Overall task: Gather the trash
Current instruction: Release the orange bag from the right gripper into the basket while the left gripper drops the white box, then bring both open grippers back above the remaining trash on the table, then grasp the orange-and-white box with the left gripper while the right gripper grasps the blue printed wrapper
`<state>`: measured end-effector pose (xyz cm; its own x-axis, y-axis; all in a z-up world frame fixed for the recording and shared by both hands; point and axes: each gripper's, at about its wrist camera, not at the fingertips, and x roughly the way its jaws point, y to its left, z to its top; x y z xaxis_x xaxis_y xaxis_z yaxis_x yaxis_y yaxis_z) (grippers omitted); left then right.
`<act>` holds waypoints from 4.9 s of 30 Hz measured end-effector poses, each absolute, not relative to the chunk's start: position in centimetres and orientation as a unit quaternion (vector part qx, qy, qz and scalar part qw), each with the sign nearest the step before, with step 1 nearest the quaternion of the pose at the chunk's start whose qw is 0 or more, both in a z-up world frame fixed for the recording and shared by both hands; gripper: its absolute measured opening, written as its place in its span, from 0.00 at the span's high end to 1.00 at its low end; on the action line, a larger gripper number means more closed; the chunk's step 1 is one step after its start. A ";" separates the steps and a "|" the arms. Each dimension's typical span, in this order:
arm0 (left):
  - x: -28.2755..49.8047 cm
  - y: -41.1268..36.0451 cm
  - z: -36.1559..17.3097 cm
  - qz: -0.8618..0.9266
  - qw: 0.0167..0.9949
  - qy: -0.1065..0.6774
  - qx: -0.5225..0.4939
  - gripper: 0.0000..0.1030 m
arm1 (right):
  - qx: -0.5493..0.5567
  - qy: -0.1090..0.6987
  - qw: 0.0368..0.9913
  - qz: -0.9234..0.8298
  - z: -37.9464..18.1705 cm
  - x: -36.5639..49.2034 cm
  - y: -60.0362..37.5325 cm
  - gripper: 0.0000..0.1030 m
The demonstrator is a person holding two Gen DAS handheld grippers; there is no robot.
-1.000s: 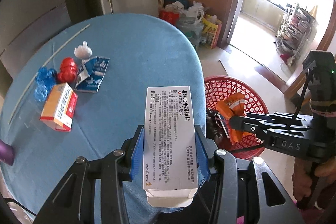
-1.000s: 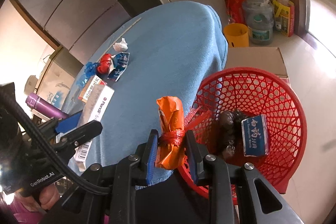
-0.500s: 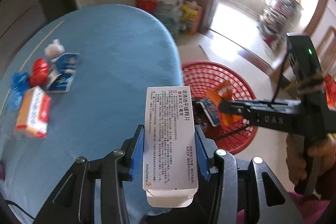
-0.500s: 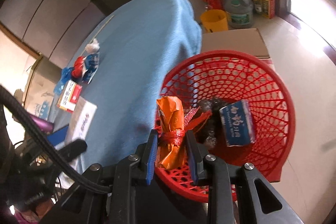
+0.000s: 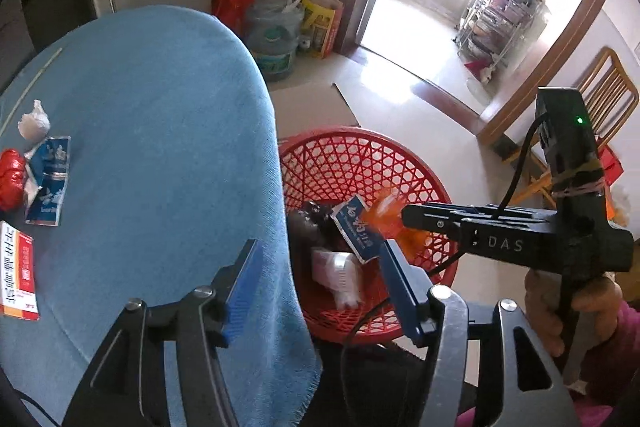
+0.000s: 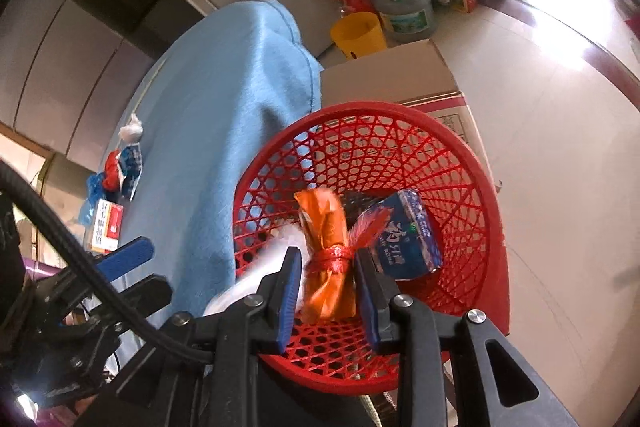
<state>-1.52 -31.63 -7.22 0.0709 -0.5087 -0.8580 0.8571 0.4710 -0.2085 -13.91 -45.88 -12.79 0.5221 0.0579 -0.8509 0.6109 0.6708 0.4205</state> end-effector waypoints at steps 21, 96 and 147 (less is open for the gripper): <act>2.3 -12.4 -4.6 -0.236 0.862 0.435 0.105 0.37 | 0.252 0.436 0.863 -0.046 -7.7 -5.7 -33.9 0.70; 3.6 -3.4 -7.3 -0.080 0.896 0.426 0.102 0.35 | 0.151 0.449 0.880 0.041 -7.0 2.8 -23.5 0.30; 14.3 -10.8 -8.0 -0.221 0.862 0.446 0.100 0.24 | 0.402 0.507 0.762 0.017 -12.8 20.0 -32.3 0.30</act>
<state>14.27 -10.83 -8.00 0.5052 -0.2918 -0.8122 0.4702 0.8822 -0.0245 19.98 -32.31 -12.78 0.4861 0.4335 -0.7588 0.3813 0.6761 0.6305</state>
